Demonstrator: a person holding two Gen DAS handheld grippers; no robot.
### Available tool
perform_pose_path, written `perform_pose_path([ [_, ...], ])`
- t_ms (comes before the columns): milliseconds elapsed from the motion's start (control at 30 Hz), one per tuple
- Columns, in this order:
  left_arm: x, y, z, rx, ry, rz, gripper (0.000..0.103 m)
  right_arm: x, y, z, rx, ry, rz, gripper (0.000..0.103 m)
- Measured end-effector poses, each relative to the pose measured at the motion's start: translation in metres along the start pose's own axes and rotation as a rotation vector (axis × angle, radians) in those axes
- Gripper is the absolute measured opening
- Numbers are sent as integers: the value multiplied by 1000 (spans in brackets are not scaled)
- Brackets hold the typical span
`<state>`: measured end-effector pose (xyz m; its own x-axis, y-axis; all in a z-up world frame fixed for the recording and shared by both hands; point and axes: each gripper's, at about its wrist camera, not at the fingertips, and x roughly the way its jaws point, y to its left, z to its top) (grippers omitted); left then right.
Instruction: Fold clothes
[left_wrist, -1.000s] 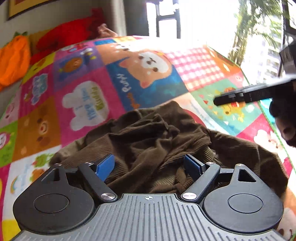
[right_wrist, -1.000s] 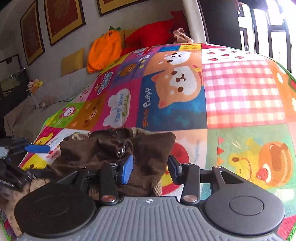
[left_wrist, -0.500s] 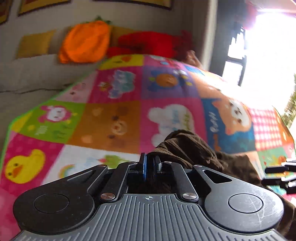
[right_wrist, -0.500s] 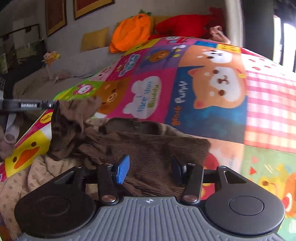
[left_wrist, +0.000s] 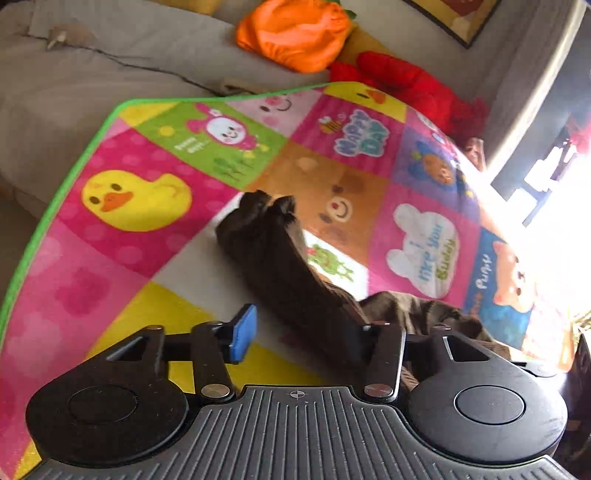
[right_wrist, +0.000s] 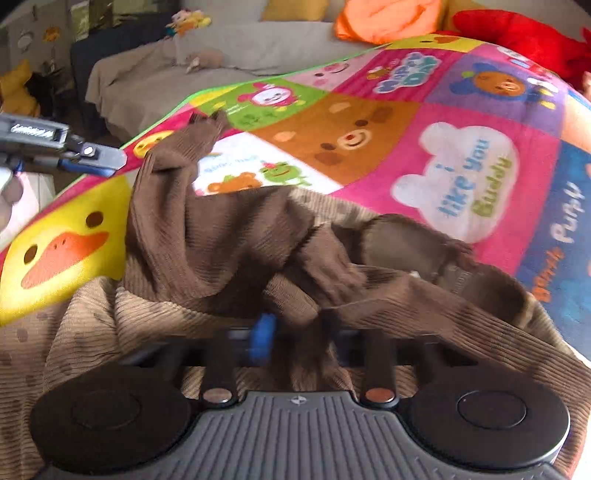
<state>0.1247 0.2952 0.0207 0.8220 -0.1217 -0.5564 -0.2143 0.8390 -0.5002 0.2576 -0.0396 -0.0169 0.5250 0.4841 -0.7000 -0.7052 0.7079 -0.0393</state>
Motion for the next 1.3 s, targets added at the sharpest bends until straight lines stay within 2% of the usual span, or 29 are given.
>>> perform_pose_path([
  [67, 4, -10, -3, 10, 26, -63, 81, -26, -22, -3, 44, -81, -46, 14],
  [133, 13, -22, -6, 9, 54, -96, 83, -59, -58, -8, 131, -158, -109, 14],
  [200, 20, -34, -8, 29, 61, -109, 85, -99, -105, -19, 230, -232, -209, 14],
  [300, 28, -50, -9, 65, 57, -122, 87, -148, -169, -44, 333, -292, -389, 14],
  [400, 40, -64, -7, 94, 59, -123, 94, -187, -214, -83, 425, -291, -532, 14],
  [500, 58, -71, -6, 110, 72, -74, 94, -197, -243, -126, 500, -245, -586, 14],
  [600, 71, -72, -8, 126, 69, 25, 93, -183, -258, -162, 547, -158, -618, 16],
  [700, 67, -62, -7, 67, 73, 77, 93, -177, -257, -176, 554, -125, -674, 25],
  [767, 57, -53, -5, 9, 85, 66, 93, -177, -252, -179, 547, -127, -717, 27],
  [833, 53, -47, -3, -33, 103, 46, 94, -183, -233, -163, 493, -172, -695, 29],
  [900, 55, -43, -1, -49, 113, 45, 94, -183, -209, -134, 412, -205, -605, 37],
  [1000, 66, -42, -2, -43, 111, 72, 93, -156, -171, -83, 281, -217, -455, 46],
  [1100, 78, -38, -7, -60, 121, 52, 92, -101, -136, -36, 142, -173, -323, 46],
  [1133, 80, -36, -8, -62, 122, 44, 92, -81, -126, -25, 99, -150, -302, 46],
  [1267, 81, -29, -9, -80, 120, -4, 91, -3, -100, -1, -49, -34, -286, 45],
  [1300, 81, -27, -7, -81, 119, -15, 91, 12, -96, 0, -89, -11, -300, 36],
])
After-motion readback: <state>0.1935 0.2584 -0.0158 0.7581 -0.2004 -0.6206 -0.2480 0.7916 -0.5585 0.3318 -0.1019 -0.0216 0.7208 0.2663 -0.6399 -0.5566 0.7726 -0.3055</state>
